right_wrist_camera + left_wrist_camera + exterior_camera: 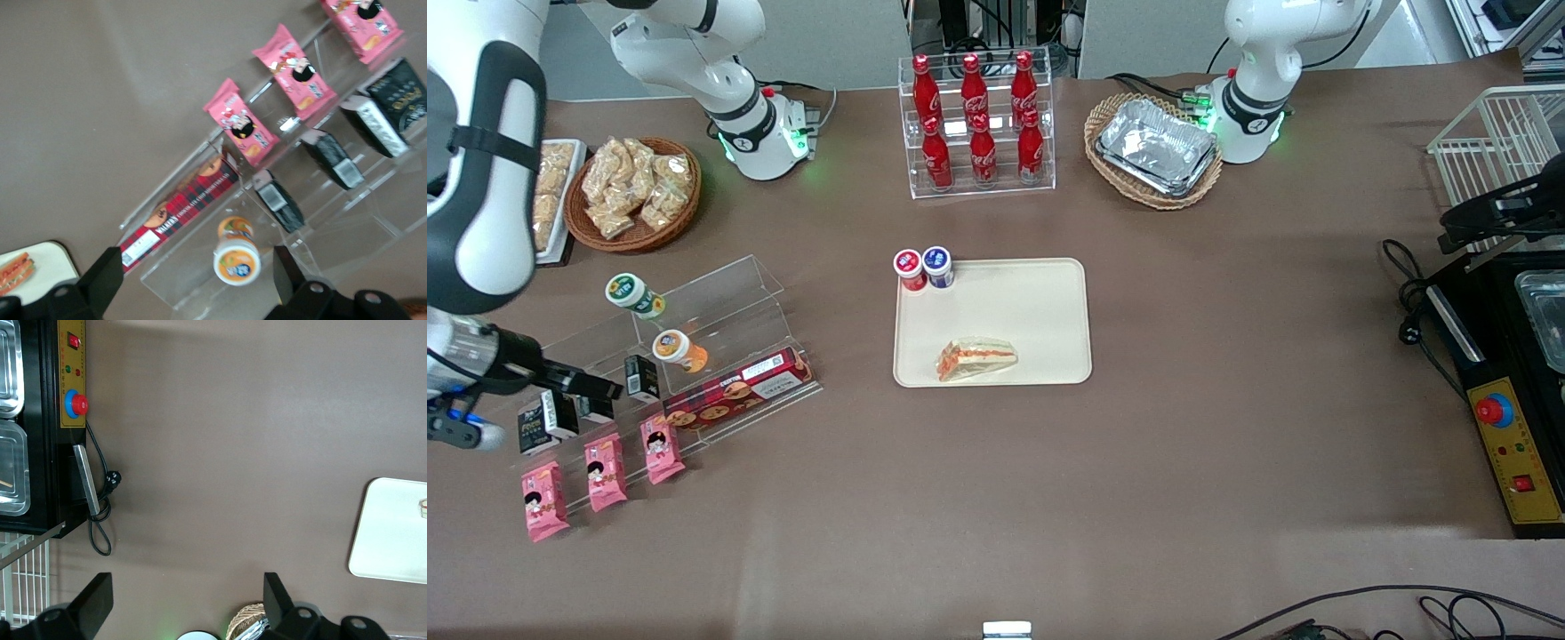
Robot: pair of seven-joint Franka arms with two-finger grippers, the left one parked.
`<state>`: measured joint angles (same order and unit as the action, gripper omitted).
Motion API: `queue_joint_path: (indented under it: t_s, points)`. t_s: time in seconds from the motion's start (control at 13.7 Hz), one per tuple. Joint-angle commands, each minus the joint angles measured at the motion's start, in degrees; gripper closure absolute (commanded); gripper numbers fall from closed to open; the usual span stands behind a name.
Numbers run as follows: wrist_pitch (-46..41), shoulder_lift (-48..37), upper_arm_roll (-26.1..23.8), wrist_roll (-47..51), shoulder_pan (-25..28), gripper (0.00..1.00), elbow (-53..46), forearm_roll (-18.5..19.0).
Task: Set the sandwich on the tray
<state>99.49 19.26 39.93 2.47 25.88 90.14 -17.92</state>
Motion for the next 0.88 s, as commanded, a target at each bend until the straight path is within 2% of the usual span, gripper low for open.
queue_joint_path:
  t_s: [0.0, 0.29, 0.51, 0.8]
  points:
    - [-6.8, -0.6, -0.6, -5.1, -3.6, 0.00, -5.6, 2.5]
    - [-8.3, -1.9, -0.8, -12.7, -7.6, 0.00, -6.7, 5.0]
    - [-8.9, -3.9, -1.1, -12.8, -10.3, 0.00, -8.0, 5.4]
    - [-13.8, -3.9, -1.1, -12.8, -12.3, 0.00, -13.0, 6.3]
